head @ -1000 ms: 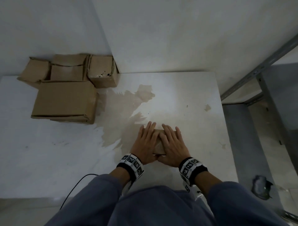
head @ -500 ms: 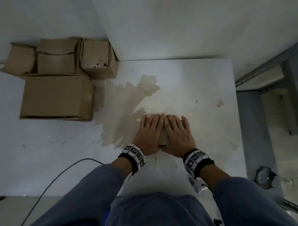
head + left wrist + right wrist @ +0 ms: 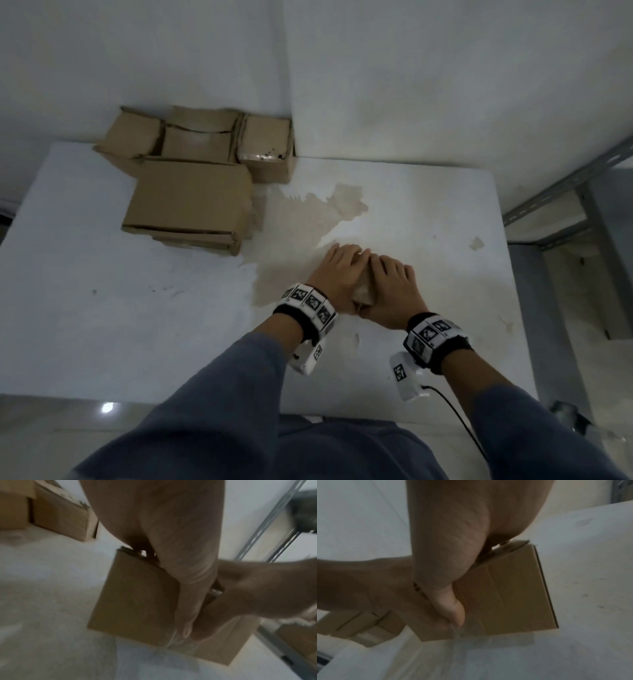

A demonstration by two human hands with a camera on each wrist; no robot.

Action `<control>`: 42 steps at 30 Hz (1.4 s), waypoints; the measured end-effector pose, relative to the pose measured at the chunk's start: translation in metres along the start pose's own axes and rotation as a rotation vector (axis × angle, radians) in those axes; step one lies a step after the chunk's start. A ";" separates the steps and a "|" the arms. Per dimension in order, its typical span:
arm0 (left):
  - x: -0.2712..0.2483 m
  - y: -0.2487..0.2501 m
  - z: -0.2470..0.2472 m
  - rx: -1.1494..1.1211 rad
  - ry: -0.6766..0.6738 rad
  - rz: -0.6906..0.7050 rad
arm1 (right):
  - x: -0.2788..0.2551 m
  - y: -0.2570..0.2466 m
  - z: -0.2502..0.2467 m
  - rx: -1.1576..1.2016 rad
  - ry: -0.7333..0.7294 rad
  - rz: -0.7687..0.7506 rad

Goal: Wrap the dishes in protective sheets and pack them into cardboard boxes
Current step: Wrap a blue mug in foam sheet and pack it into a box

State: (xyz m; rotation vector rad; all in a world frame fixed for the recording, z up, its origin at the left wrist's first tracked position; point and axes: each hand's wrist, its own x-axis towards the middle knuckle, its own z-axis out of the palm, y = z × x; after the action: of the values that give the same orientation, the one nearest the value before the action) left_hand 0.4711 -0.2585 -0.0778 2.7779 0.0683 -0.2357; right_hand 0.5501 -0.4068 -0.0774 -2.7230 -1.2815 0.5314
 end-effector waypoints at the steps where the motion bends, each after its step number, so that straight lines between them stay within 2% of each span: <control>1: -0.012 -0.011 -0.014 -0.068 0.071 0.000 | 0.002 -0.007 -0.003 0.055 0.018 0.049; 4: -0.064 -0.055 -0.060 -0.238 0.311 -0.030 | 0.018 -0.038 -0.028 0.199 0.156 0.226; 6: -0.103 -0.093 -0.088 -0.433 0.409 -0.115 | 0.035 -0.068 -0.052 0.242 0.266 0.268; 8: -0.136 -0.135 -0.108 -0.590 0.473 -0.207 | 0.055 -0.102 -0.076 0.254 0.353 0.228; 12: -0.182 -0.203 -0.138 -0.789 0.544 -0.372 | 0.101 -0.180 -0.111 0.182 0.448 0.035; 17: -0.214 -0.259 -0.171 -1.148 0.693 -0.542 | 0.148 -0.282 -0.135 0.081 0.424 -0.190; 20: -0.230 -0.295 -0.198 -1.364 0.685 -0.576 | 0.176 -0.344 -0.137 0.074 0.320 -0.285; 23: -0.242 -0.333 -0.215 -1.495 0.652 -0.633 | 0.204 -0.400 -0.128 0.043 0.279 -0.430; 27: -0.257 -0.381 -0.217 -1.536 0.829 -0.779 | 0.231 -0.458 -0.115 0.020 0.211 -0.507; 30: -0.269 -0.413 -0.208 -1.589 0.855 -0.830 | 0.244 -0.481 -0.111 0.023 0.113 -0.520; 33: -0.276 -0.436 -0.187 -1.613 0.844 -0.885 | 0.252 -0.482 -0.106 0.009 0.018 -0.466; 38: -0.267 -0.460 -0.156 -1.610 0.823 -1.017 | 0.250 -0.450 -0.090 0.148 0.113 -0.331; 42: -0.238 -0.472 -0.140 -1.578 0.687 -1.072 | 0.236 -0.425 -0.079 0.170 0.192 -0.194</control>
State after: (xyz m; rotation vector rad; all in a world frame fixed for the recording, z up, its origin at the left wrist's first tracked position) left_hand 0.2219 0.2286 -0.0679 0.9270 1.2451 0.3912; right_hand 0.4057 0.0526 0.0260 -2.4122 -1.3629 0.3340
